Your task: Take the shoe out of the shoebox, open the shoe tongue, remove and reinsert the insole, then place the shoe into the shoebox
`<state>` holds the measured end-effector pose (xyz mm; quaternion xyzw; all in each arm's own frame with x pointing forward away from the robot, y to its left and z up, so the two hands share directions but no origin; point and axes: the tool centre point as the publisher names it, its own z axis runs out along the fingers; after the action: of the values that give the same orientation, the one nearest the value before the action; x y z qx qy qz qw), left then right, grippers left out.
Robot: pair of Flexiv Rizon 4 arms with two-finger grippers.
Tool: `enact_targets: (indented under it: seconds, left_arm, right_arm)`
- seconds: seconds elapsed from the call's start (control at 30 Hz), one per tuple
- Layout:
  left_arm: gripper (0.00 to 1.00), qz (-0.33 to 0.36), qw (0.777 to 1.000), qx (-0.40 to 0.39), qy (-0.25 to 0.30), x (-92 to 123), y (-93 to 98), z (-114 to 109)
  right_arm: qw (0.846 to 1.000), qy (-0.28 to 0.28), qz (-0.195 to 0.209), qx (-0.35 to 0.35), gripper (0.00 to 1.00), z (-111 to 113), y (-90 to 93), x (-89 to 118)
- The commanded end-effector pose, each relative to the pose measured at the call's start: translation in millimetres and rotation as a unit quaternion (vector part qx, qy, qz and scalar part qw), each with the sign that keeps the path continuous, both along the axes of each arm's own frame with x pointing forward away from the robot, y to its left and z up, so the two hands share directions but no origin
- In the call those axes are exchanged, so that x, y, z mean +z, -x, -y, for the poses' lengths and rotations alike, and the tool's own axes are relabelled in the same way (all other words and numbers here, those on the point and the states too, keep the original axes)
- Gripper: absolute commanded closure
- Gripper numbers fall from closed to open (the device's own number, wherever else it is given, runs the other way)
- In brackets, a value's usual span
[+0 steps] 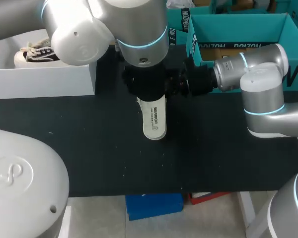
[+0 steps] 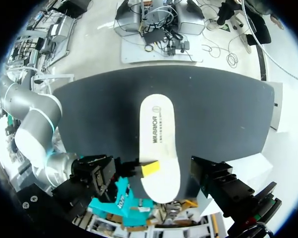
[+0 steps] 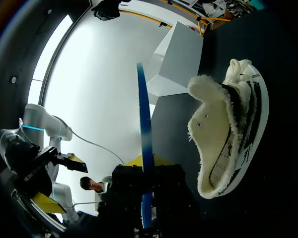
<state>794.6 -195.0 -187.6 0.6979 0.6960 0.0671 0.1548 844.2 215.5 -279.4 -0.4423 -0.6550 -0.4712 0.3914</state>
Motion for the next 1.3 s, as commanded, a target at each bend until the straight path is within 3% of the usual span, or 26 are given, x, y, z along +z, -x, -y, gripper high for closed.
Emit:
enact_targets:
  seconds: [0.03, 0.63, 1.3]
  left_arm:
    - [0.00, 0.001, 1.000, 0.008, -0.004, 4, -15.0, 0]
    - [0.00, 0.004, 0.999, 0.047, 0.012, 2, -81.0, -13]
    - [0.00, 0.011, 0.998, 0.056, 0.003, 11, -122.8, -22]
  right_arm:
    - [1.000, 0.001, 0.000, -0.001, 1.00, -2, -0.3, -1]
    - [1.000, 0.001, 0.000, -0.001, 1.00, -2, -0.3, -1]
    - [1.000, 0.001, 0.000, -0.001, 1.00, -2, -0.3, -1]
